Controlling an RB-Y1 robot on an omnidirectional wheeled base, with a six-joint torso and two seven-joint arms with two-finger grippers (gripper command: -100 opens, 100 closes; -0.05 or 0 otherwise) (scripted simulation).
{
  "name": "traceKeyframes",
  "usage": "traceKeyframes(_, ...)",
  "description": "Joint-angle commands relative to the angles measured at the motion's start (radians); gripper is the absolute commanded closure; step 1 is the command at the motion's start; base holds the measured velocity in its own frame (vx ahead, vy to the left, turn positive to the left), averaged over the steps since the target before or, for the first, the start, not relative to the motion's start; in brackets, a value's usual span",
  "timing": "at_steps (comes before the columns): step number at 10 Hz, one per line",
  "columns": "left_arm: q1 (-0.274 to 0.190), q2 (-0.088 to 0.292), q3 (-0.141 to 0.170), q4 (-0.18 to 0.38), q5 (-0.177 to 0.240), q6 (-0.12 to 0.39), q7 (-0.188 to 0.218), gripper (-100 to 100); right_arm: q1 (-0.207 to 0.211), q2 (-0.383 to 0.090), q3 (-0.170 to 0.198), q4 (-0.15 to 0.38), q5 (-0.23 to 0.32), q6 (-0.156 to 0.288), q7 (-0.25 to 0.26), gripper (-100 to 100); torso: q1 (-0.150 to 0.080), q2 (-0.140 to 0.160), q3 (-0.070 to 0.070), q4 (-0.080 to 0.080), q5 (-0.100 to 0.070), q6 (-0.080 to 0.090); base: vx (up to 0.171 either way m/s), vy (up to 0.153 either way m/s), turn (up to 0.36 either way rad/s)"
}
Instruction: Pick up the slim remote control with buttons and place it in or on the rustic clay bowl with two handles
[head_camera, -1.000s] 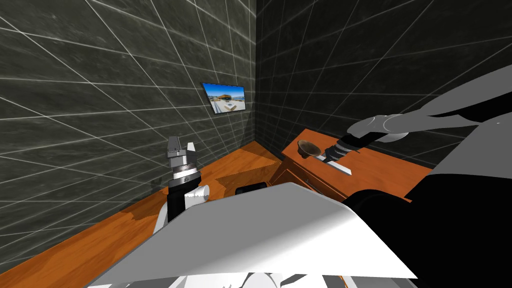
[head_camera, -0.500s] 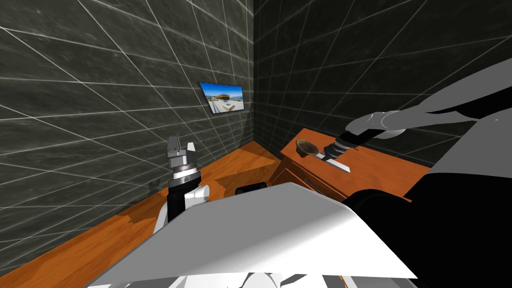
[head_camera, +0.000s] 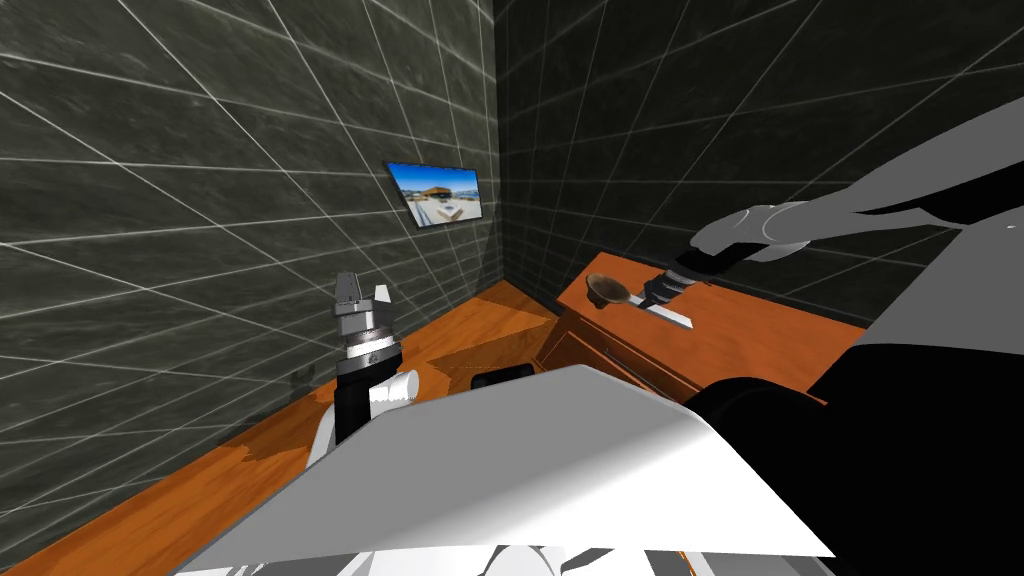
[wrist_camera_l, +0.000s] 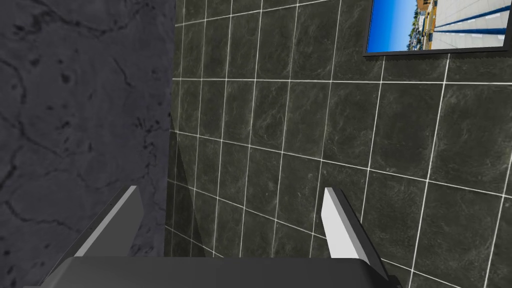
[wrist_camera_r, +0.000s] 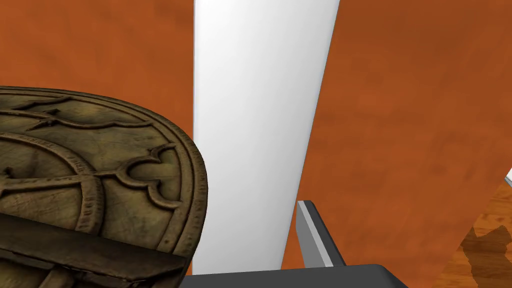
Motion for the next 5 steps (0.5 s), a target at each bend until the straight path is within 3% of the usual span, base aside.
traceKeyframes(1,0.0,0.0,0.0,0.0,0.0,0.0,0.0,0,-0.034,-0.012,0.015,0.0,-0.01,-0.014,-0.012,100,0.0,0.0,0.0,0.0,0.0,0.0,-0.044,0.033,-0.118)
traceKeyframes(3,0.0,0.0,0.0,0.0,0.0,0.0,0.0,0,-0.067,-0.04,0.022,0.008,-0.053,-0.068,-0.049,100,-0.002,0.001,0.001,0.0,0.0,0.001,-0.03,-0.003,-0.231)
traceKeyframes(5,0.0,0.0,0.0,0.0,0.0,0.0,0.0,0,-0.076,-0.049,0.025,0.009,-0.068,-0.089,-0.063,100,-0.004,0.002,0.001,0.001,-0.001,0.002,-0.018,-0.012,-0.114)
